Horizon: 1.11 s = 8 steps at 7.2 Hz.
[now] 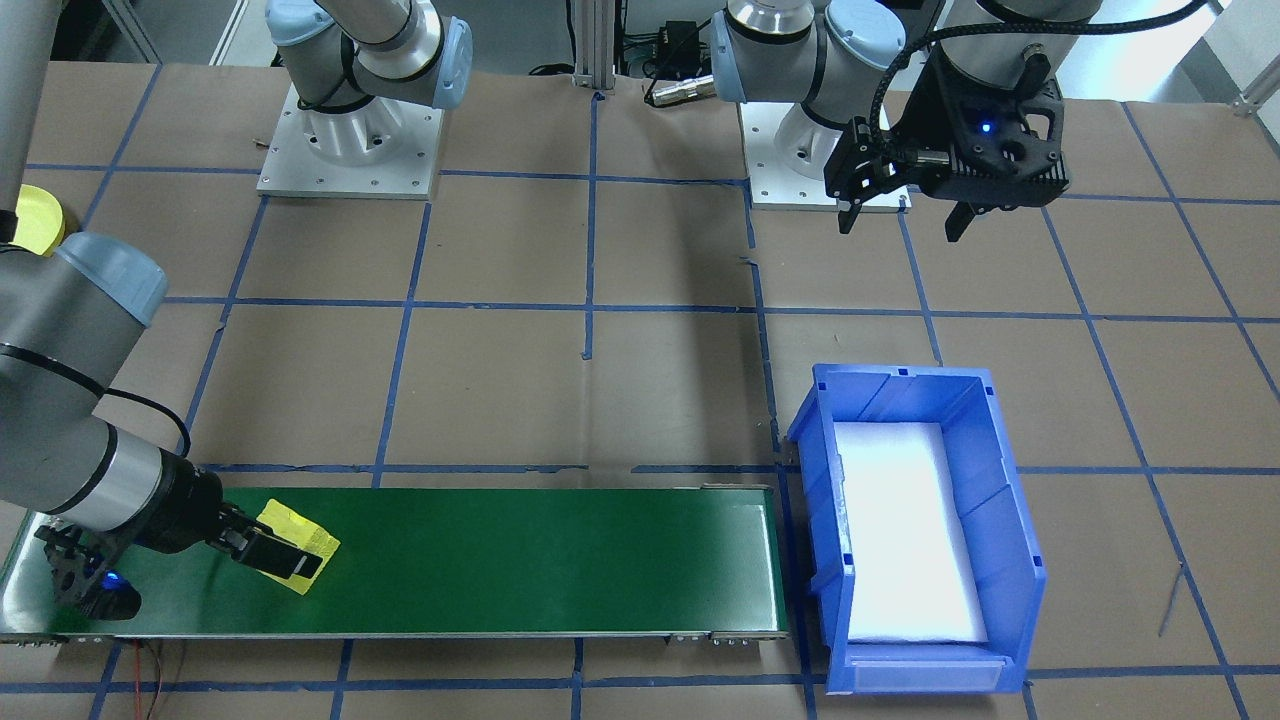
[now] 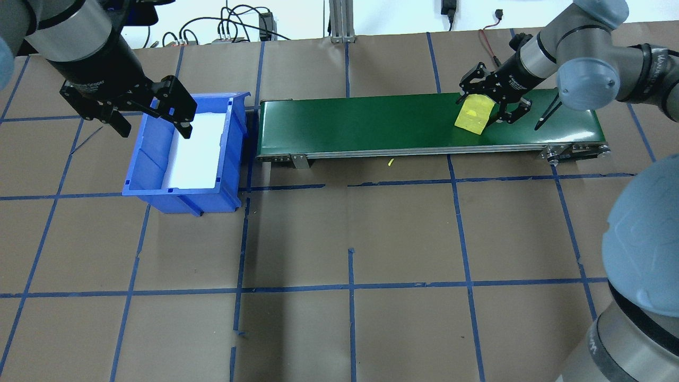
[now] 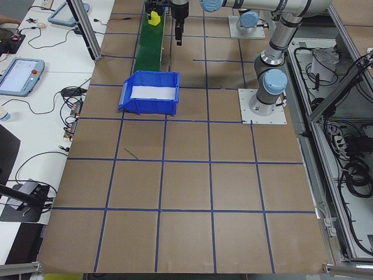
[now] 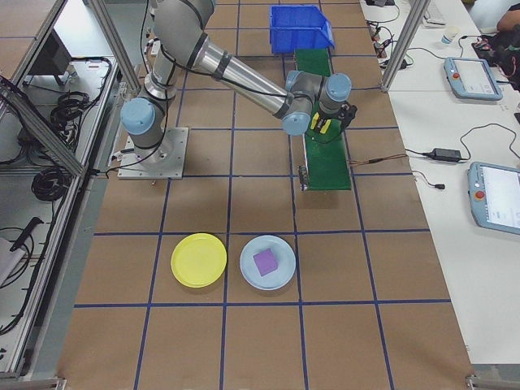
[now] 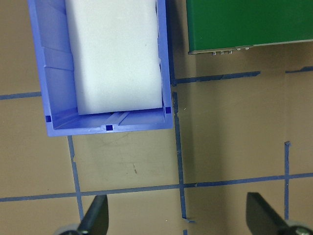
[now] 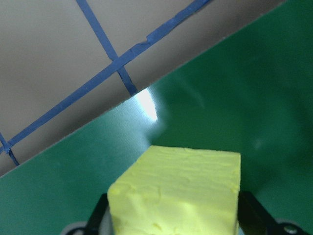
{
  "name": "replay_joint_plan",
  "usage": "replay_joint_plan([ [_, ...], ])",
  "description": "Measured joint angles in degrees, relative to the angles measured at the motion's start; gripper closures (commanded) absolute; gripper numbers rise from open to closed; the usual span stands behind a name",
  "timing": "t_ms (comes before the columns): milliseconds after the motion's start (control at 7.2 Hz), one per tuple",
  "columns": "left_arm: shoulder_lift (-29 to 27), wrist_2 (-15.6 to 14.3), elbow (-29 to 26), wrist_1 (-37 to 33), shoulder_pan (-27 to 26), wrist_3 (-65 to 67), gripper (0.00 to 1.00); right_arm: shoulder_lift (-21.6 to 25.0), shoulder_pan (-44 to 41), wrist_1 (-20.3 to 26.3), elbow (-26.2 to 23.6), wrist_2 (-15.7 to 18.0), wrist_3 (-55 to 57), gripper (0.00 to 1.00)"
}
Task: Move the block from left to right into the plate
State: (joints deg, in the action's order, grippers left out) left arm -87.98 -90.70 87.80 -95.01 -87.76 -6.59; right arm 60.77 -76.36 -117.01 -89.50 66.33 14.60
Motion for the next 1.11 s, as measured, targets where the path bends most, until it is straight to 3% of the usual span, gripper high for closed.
replay_joint_plan([
  [139,0.0,0.0,0.0,0.0,0.0,0.0,0.00,0.4,0.1,1.1,1.2,1.8,-1.8,0.49],
  [417,0.0,0.0,0.0,0.0,0.0,0.0,0.00,3.4,0.5,5.6,3.1,10.9,-12.8,0.48],
  [694,0.0,0.0,0.0,0.0,0.0,0.0,0.00,8.0,6.1,9.6,0.6,18.6,-30.3,0.50],
  [1111,0.0,0.0,0.0,0.0,-0.1,0.0,0.00,15.3,24.9,11.1,-9.3,21.5,-55.7,0.49],
])
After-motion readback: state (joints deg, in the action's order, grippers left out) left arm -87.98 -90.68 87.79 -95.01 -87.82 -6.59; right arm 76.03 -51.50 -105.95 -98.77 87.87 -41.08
